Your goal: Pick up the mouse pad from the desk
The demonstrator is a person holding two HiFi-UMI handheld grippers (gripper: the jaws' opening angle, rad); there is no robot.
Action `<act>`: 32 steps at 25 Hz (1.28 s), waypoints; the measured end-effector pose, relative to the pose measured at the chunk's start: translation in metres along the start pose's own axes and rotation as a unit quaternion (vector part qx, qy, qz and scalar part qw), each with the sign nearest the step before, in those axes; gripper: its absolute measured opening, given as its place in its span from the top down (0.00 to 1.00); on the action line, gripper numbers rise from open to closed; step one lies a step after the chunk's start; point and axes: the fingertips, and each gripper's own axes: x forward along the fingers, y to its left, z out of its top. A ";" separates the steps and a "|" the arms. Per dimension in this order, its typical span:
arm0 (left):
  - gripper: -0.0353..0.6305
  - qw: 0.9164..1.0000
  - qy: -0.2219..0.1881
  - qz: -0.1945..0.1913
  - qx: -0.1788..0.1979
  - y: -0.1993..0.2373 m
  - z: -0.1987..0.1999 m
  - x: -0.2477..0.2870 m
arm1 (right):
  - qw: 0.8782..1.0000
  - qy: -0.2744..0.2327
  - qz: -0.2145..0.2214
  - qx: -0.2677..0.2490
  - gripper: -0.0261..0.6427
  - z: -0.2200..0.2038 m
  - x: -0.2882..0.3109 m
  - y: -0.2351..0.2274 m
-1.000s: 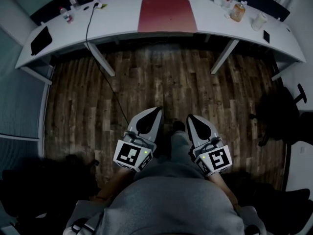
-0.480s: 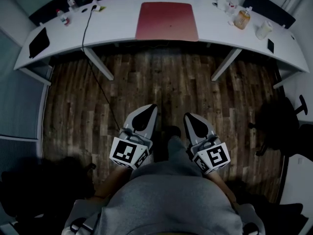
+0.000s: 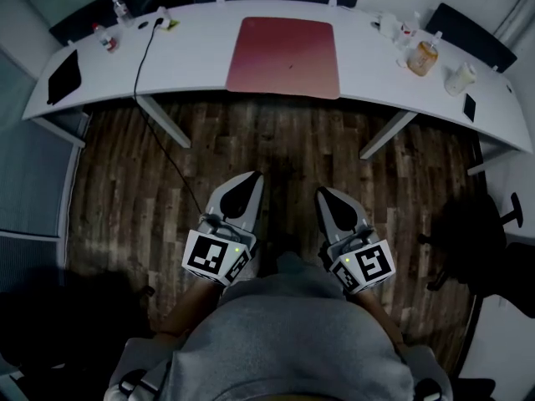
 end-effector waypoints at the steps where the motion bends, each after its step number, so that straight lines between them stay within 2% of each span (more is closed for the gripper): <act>1: 0.95 1.000 0.001 0.003 -0.002 0.001 0.000 0.006 | 1.000 -0.001 0.004 0.001 0.96 0.004 0.005 -0.004; 8: 0.95 1.000 -0.004 0.027 0.014 0.013 -0.001 0.031 | 1.000 0.006 0.030 0.006 0.96 0.006 0.027 -0.029; 11: 0.95 0.999 0.001 0.037 0.006 0.021 -0.002 0.033 | 0.999 0.012 0.039 0.013 0.96 0.000 0.038 -0.033; 20: 0.95 0.999 0.008 0.038 0.002 0.038 0.000 0.040 | 0.998 0.031 0.054 0.009 0.96 -0.009 0.055 -0.026; 32: 0.95 0.999 0.005 0.031 0.007 0.033 -0.003 0.051 | 0.998 0.018 0.051 0.012 0.96 -0.001 0.055 -0.041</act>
